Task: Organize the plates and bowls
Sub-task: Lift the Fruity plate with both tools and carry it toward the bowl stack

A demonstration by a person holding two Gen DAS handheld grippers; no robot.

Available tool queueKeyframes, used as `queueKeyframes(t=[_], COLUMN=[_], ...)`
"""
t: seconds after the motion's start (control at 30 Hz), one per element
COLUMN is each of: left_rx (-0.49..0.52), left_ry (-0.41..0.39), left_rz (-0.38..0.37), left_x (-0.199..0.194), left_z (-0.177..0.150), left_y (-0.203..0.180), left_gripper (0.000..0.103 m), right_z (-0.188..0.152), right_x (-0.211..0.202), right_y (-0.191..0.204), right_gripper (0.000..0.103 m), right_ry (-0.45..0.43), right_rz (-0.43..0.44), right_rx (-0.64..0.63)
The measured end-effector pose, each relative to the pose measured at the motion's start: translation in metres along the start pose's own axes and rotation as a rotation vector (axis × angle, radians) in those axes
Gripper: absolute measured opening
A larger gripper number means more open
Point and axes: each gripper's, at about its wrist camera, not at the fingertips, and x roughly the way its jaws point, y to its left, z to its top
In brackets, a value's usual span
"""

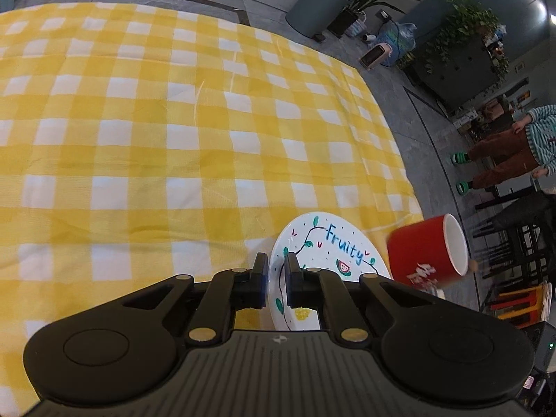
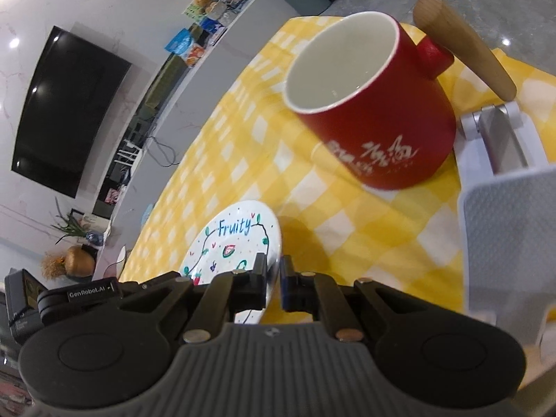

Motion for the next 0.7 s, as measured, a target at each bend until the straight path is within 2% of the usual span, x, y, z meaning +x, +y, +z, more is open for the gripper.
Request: queueKeyframes(t=[0.07, 0.2, 0.43, 0.6, 0.7], left_rx=[0.043, 0.116, 0.156, 0.208, 0.194], left_ry=[-0.004, -0.024, 0.036, 0.060, 0.096], left_rz=[0.010, 0.078, 0.104, 0.143, 0.161], left_x=[-0.012, -0.036, -0.062, -0.066, -0.060], left_z=[-0.003, -0.013, -0.034, -0.049, -0.053], left_y=[-0.006, -0.018, -0.014, -0.006, 0.004], left_gripper=[0.010, 0.010, 0.010, 0.011, 0.013], right_z=[-0.006, -0.022, -0.044, -0.069, -0.081], right_x=[-0.004, -0.013, -0.030, -0.026, -0.019], right_y=[0.003, 0.014, 0.028, 0.032, 0.037], right_gripper=[0.005, 0.005, 0.005, 0.006, 0.006], right_ry=[0.017, 0.055, 0.070, 0.116, 0.144], right_rz=[0.004, 0.029, 0.060, 0.034, 0.002], right_rx=[0.008, 0.008, -0.052, -0.095, -0.123])
